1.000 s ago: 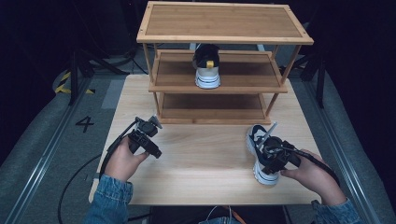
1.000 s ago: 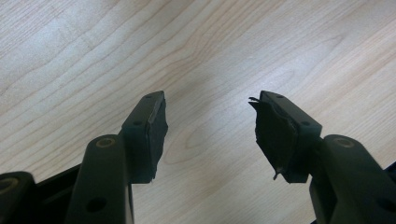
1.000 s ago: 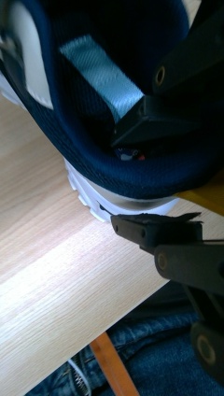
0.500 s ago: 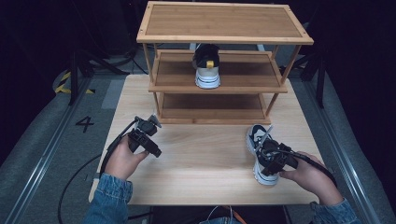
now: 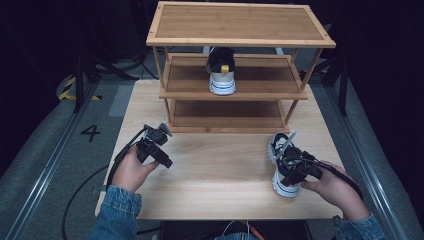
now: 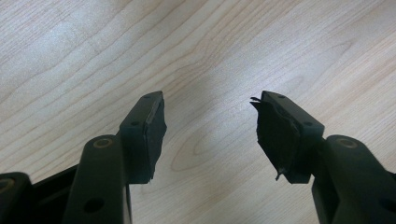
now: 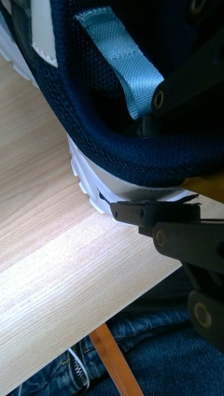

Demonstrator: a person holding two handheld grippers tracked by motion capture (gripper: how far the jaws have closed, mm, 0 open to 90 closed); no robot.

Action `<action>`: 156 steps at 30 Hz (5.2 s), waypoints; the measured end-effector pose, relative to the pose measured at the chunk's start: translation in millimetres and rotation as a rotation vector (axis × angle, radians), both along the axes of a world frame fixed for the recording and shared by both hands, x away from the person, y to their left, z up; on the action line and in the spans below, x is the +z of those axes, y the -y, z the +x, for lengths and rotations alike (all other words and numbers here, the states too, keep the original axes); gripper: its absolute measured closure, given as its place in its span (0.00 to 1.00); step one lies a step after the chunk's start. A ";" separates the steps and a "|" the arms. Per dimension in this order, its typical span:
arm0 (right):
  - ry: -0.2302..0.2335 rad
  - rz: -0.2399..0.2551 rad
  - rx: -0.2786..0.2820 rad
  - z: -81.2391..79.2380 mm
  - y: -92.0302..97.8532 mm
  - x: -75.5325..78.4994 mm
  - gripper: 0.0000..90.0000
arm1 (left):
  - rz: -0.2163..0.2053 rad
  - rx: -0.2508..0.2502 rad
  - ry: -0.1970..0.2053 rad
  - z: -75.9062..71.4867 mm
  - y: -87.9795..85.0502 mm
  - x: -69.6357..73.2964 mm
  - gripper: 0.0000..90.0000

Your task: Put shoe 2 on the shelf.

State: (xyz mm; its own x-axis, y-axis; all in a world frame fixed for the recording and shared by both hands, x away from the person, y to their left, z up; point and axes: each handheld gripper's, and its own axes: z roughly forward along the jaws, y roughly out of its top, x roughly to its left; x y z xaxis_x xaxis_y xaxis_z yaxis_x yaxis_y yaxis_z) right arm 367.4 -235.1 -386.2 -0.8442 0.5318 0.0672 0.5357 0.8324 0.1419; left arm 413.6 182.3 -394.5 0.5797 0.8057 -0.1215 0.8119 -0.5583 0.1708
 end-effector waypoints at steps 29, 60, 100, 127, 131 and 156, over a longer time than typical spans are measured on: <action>0.127 0.063 0.025 8.0 -5.7 85.5 0.76 | -0.019 0.016 0.001 -4.3 -10.5 5.5 0.47; 0.220 0.108 0.113 -1.6 -25.3 162.0 0.76 | -0.018 0.072 -0.007 -18.2 -30.0 2.1 0.48; 0.281 0.091 0.184 107.5 -83.9 186.5 0.76 | -0.009 0.135 -0.036 -51.9 -56.8 -9.1 0.47; 0.307 0.035 0.184 151.7 -99.5 170.2 0.71 | -0.004 0.107 -0.033 -52.4 -52.1 -11.0 0.47; 0.399 0.033 0.186 151.1 -99.3 172.8 0.59 | -0.009 0.110 -0.037 -52.2 -51.6 -11.2 0.47; 0.463 0.110 0.108 141.8 -89.5 176.5 0.50 | -0.009 0.051 -0.040 -34.2 -34.7 -10.9 0.46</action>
